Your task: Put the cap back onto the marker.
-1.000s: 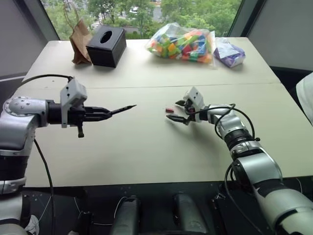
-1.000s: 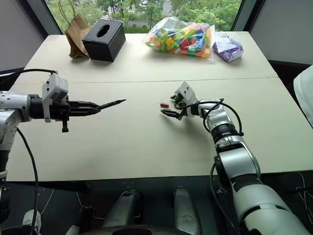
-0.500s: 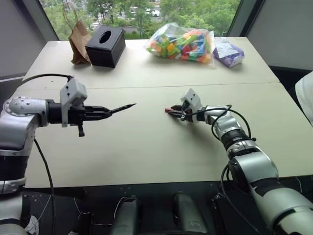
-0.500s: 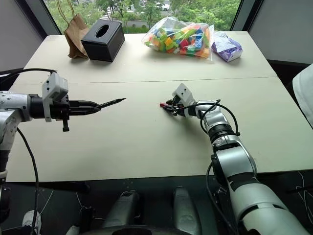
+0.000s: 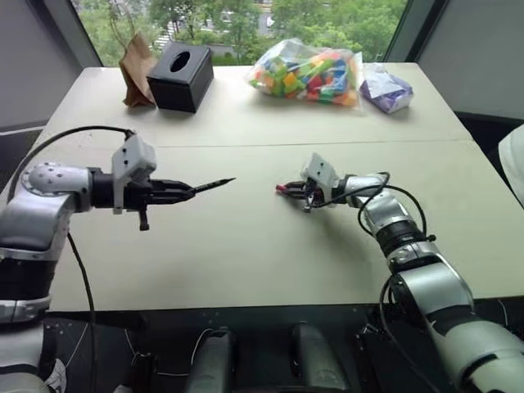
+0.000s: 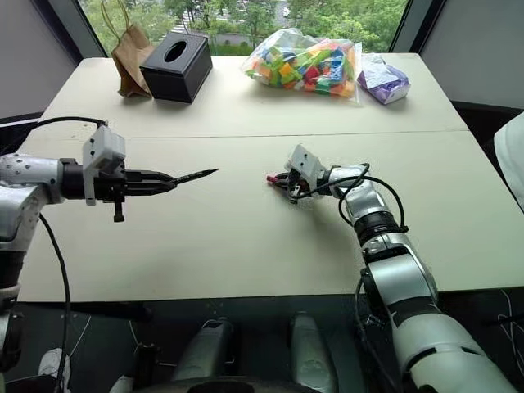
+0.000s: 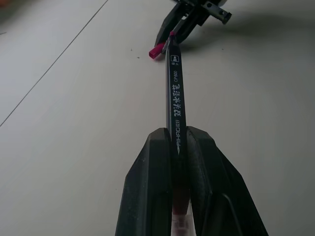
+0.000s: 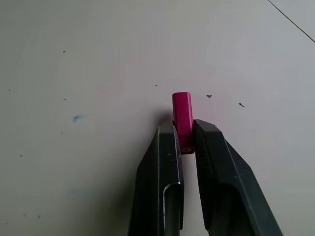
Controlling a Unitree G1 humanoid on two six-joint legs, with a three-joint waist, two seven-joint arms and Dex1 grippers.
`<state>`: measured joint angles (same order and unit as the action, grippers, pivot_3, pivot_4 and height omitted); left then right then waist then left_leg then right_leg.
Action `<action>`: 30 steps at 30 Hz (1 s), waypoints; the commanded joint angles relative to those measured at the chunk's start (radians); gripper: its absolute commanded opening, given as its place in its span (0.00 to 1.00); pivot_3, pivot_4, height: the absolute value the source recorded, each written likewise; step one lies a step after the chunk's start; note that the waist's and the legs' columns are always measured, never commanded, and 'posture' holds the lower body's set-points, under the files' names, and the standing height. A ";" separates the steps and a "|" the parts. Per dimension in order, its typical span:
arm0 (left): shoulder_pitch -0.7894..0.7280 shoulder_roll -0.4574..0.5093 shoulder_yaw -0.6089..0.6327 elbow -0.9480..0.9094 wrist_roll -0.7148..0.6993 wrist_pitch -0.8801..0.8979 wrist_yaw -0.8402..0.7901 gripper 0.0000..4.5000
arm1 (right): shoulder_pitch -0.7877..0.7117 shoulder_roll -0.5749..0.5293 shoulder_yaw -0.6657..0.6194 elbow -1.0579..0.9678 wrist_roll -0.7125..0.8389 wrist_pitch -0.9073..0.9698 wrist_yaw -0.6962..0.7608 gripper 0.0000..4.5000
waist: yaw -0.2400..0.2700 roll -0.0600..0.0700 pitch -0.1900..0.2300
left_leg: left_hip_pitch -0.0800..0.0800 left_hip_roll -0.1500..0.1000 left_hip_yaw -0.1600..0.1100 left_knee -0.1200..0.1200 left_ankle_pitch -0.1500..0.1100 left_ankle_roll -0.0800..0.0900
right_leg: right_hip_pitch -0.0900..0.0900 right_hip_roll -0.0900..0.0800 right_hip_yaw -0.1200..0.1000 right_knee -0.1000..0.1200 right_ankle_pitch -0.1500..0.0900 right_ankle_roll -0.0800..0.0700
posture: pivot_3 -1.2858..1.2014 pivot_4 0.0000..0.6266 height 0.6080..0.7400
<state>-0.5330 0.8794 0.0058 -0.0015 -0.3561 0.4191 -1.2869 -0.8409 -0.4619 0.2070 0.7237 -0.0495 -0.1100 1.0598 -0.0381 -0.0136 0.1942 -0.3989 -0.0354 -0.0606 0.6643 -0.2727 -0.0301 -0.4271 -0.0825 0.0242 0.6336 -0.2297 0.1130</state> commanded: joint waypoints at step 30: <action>-0.149 -0.095 -0.094 0.122 0.060 -0.172 -0.064 0.00 | 0.100 -0.139 0.030 -0.846 0.100 0.407 0.088 0.01 | -0.003 0.000 0.000 | 0.001 0.001 0.000 0.001 0.000 0.000 | 0.000 0.001 0.000 0.002 0.000 0.000 | 0.52 0.24 1.00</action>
<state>-0.6632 0.7809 -0.1035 0.1410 -0.2907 0.2517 -1.3503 -0.7103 -0.6060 0.2464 -0.0782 0.0273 0.2982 1.1532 -0.0413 -0.0137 0.1941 -0.3981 -0.0343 -0.0607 0.6654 -0.2727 -0.0299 -0.4271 -0.0814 0.0241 0.6355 -0.2298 0.1129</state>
